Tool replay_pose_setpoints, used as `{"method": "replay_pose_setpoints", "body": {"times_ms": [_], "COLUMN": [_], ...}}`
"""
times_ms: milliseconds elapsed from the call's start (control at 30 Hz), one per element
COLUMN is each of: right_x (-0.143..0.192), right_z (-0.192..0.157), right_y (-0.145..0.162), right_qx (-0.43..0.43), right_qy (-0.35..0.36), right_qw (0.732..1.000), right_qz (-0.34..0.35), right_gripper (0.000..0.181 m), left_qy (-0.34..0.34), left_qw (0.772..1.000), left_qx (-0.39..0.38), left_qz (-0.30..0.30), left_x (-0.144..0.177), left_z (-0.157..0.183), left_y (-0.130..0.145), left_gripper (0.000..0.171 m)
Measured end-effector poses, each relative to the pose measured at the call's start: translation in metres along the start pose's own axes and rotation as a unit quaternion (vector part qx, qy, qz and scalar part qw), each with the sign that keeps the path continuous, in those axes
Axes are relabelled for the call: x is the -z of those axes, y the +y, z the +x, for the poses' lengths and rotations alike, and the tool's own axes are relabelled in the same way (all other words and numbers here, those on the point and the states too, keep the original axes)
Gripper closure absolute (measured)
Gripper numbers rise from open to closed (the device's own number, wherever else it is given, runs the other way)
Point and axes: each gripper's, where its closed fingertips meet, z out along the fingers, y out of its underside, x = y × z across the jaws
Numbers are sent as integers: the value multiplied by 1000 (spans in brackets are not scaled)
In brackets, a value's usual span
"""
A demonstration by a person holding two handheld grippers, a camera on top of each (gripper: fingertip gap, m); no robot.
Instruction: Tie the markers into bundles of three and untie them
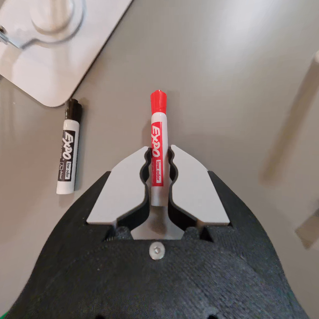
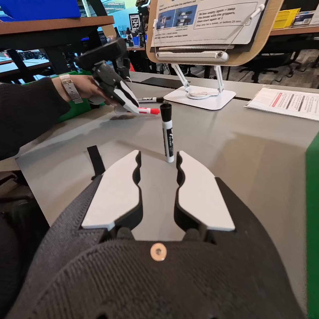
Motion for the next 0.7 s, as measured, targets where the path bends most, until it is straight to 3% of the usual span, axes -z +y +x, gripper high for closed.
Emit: {"method": "replay_pose_setpoints", "body": {"times_ms": [100, 233, 367, 500, 600, 700], "right_x": [-8, -24, -40, -54, -66, -76], "right_z": [-6, -23, -57, -89, -102, -111], "right_y": [-5, -17, -36, -49, -50, -56], "right_qx": [6, 2, -39, -91, -133, -193], "right_qy": [-18, -63, -138, -204, -248, -296], "right_qw": [1000, 998, 988, 971, 957, 933], "right_qz": [5, 25, 55, 79, 72, 72], "right_gripper": [142, 142, 139, 137, 136, 133], "left_qy": [19, 55, 19, 45, 69, 58], "left_qw": [996, 974, 961, 919, 900, 912], "left_qx": [15, 38, 60, 103, 136, 91], "left_qz": [85, 215, 271, 378, 409, 396], "left_x": [27, 69, 100, 134, 137, 131], "left_z": [15, 49, 73, 119, 154, 181], "left_y": [-17, -32, -31, -42, -38, -34], "left_gripper": [149, 150, 151, 151, 151, 151]}}
